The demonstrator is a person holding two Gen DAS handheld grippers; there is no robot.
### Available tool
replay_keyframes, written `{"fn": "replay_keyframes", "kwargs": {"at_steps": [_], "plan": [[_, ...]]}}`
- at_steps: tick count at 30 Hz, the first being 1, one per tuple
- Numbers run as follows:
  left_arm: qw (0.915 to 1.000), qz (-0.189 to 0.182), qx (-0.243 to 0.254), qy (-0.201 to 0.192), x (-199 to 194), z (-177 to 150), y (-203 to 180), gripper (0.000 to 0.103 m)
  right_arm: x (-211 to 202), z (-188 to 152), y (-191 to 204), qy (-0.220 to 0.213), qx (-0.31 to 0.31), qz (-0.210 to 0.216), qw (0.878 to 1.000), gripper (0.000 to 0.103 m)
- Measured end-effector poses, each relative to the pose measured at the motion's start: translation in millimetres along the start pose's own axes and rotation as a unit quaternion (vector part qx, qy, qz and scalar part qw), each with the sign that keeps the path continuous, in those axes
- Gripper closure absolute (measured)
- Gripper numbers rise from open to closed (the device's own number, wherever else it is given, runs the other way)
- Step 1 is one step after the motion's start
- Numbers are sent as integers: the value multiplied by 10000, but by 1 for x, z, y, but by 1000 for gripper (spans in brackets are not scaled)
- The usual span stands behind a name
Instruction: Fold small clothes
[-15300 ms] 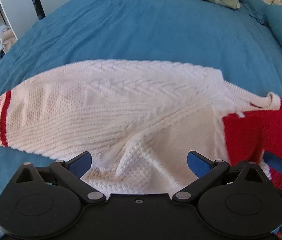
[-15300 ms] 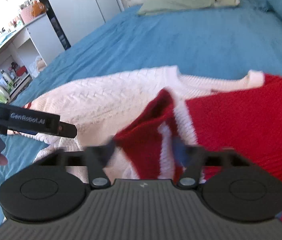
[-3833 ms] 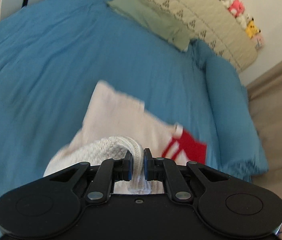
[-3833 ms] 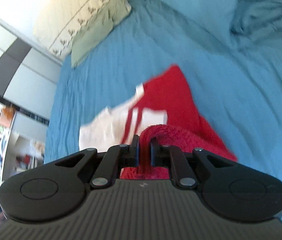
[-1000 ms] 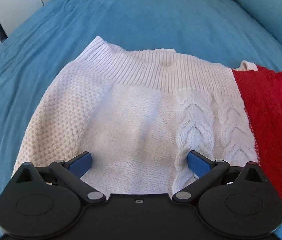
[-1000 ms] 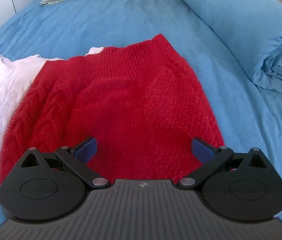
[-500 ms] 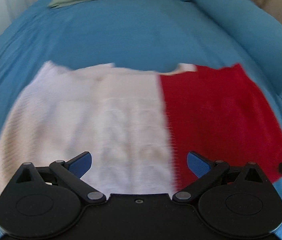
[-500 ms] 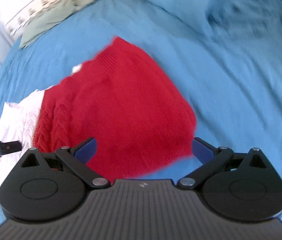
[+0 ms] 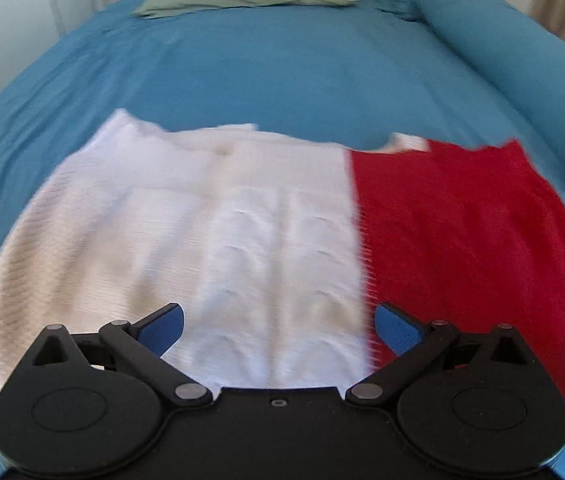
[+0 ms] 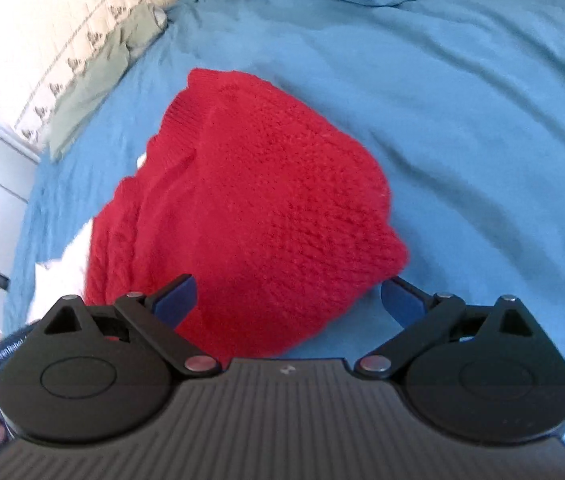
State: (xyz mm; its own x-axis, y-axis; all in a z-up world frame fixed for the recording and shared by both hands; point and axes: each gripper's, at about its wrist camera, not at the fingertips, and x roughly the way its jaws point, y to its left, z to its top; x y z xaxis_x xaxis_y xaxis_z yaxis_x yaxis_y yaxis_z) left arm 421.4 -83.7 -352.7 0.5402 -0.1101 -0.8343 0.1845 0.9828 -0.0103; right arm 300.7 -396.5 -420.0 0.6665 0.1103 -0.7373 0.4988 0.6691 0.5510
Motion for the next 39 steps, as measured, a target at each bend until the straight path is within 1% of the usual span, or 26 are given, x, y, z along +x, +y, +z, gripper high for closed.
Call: {"fn": "replay_keyframes", "kwargs": {"at_steps": [2,3,4,5,7,9,12,13,14,15,16,17,18,19,21,23,24,26,30,32,34,37,39], "plan": [[9998,47,-170,-101,1,3,9,0,8,-1,0,-40,166,69,9998,0],[9998,-9,-215,-50,5,4,11,0,13,-2,0,-68,233,94,9997,0],[9997,-99,-214,35,8,5,11,0,13,-4,-1,-104,286,106,9995,0],[9998,-142,-161,38,10,5,10,0,16,-4,0,-152,341,116,9992,0],[9999,-143,-17,-33,11,5,6,0,23,0,-2,-263,550,146,9980,0],[9999,-101,89,4,16,4,3,0,28,2,-6,-352,874,190,9954,0],[9998,-164,-63,107,27,0,8,0,33,6,-10,-457,1166,200,9919,1],[9997,-180,-98,94,28,0,10,0,34,7,-9,-480,1148,193,9920,10],[9998,-165,-74,99,30,1,9,0,35,8,-7,-472,1097,201,9926,14],[9999,-136,-11,100,31,2,8,0,36,9,-4,-451,1037,215,9934,22],[9999,-106,57,93,27,1,9,0,36,10,-2,-422,1013,215,9937,33],[9999,-87,114,92,27,1,7,0,35,12,1,-391,1016,205,9938,39],[9998,-95,113,95,27,1,8,0,31,13,4,-408,1001,193,9939,48],[9998,-118,86,106,27,1,9,0,26,13,10,-470,932,170,9944,52],[9997,-187,18,151,30,2,13,0,12,15,25,-626,702,237,9953,55],[9994,-272,-9,220,32,4,17,0,-2,18,43,-774,513,492,9945,59],[9992,-313,-21,253,33,5,19,0,-7,19,51,-789,429,671,9937,62],[9988,-385,-37,309,35,7,23,0,-17,23,75,-762,205,1198,9897,64],[9978,-528,-51,394,39,12,31,0,-28,25,129,-695,-282,2072,9754,66],[9969,-620,-119,471,37,15,38,0,-27,21,156,-590,-530,2426,9669,66],[9969,-575,-288,461,28,19,54,2,-24,14,180,-461,-750,2711,9585,66],[9962,-472,-680,277,8,21,94,2,-17,0,214,-219,-1158,3022,9459,66],[9961,-284,-807,226,-2,19,124,2,-9,-15,237,33,-1409,3210,9365,66]]}}
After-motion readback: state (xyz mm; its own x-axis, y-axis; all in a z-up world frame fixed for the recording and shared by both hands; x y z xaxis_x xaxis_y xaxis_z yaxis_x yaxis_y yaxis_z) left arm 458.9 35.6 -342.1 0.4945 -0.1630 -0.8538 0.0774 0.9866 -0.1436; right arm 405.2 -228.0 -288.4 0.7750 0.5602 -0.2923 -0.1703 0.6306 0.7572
